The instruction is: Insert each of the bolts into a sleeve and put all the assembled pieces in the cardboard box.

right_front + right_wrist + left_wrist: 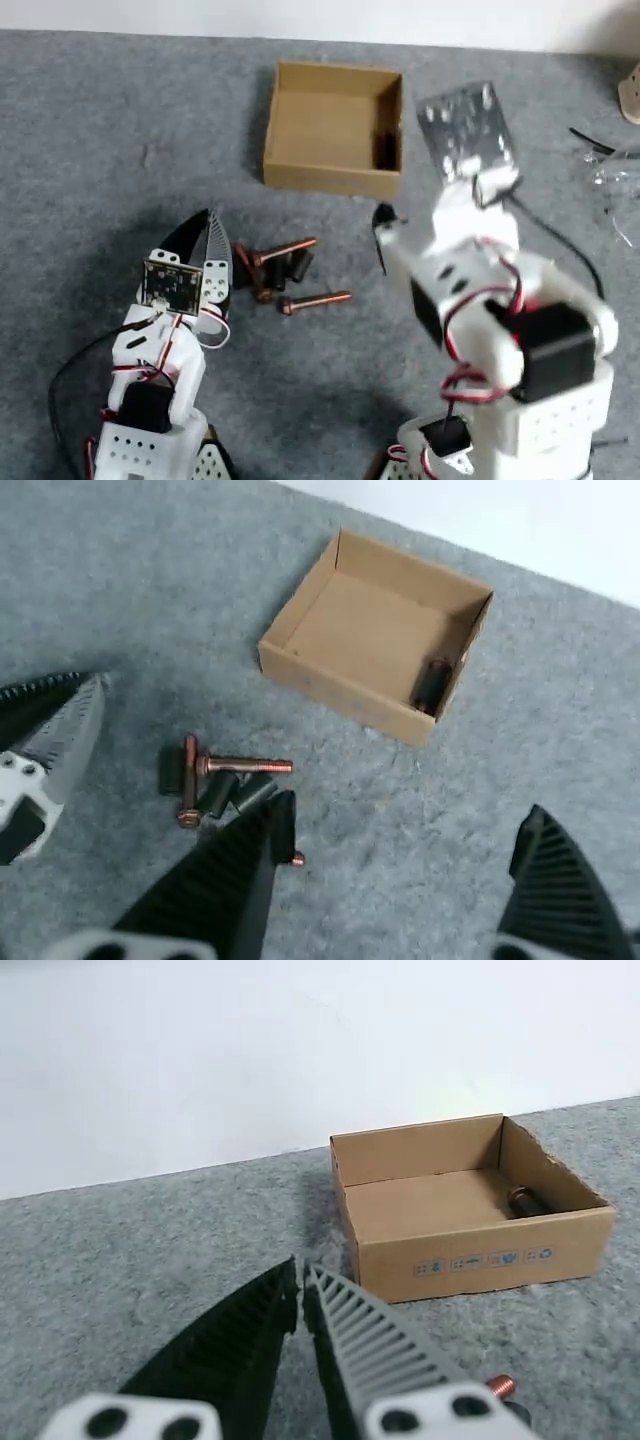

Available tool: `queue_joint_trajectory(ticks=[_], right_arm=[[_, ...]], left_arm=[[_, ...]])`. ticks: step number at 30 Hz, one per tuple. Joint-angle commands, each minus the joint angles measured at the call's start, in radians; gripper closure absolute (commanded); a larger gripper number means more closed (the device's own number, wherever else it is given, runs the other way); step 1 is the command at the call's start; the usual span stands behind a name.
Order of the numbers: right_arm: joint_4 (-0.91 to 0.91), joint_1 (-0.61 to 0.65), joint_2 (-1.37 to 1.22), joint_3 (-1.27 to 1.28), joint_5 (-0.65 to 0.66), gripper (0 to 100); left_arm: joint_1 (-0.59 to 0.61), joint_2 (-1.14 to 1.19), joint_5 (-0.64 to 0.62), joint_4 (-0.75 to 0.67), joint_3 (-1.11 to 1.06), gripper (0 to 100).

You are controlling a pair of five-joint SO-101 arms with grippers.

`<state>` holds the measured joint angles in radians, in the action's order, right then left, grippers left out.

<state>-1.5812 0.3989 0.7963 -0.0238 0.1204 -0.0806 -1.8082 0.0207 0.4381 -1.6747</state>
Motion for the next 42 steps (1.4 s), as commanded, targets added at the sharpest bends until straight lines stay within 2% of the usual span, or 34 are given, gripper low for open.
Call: queue_joint_trajectory(ticks=[1,10,15,20,24,31,36,42], right_arm=[[0.159,0.010,0.173,0.263,-0.002,69.5],[0.538,0.008,0.475,0.845,0.000,69.5],[0.771,0.007,0.512,1.167,0.000,69.5],[0.929,0.015,0.510,1.362,-0.006,69.5],[0.986,0.058,0.509,1.399,-0.003,69.5],[0.937,0.165,0.509,1.400,-0.005,69.5],[0.937,0.170,0.496,1.394,-0.008,69.5],[0.952,0.277,0.254,1.262,-0.129,69.5]], left_arm=[[-0.004,-0.007,0.006,-0.009,-0.021,97],[-0.004,-0.007,0.008,-0.008,-0.021,97],[-0.005,-0.007,0.008,-0.006,-0.021,97],[-0.007,-0.007,0.008,-0.006,-0.021,97],[-0.007,-0.007,0.008,-0.006,-0.021,97],[-0.007,-0.007,0.008,-0.009,-0.021,97],[-0.001,-0.008,0.008,-0.009,-0.021,97],[0.044,-0.008,0.005,-0.011,-0.021,97]])
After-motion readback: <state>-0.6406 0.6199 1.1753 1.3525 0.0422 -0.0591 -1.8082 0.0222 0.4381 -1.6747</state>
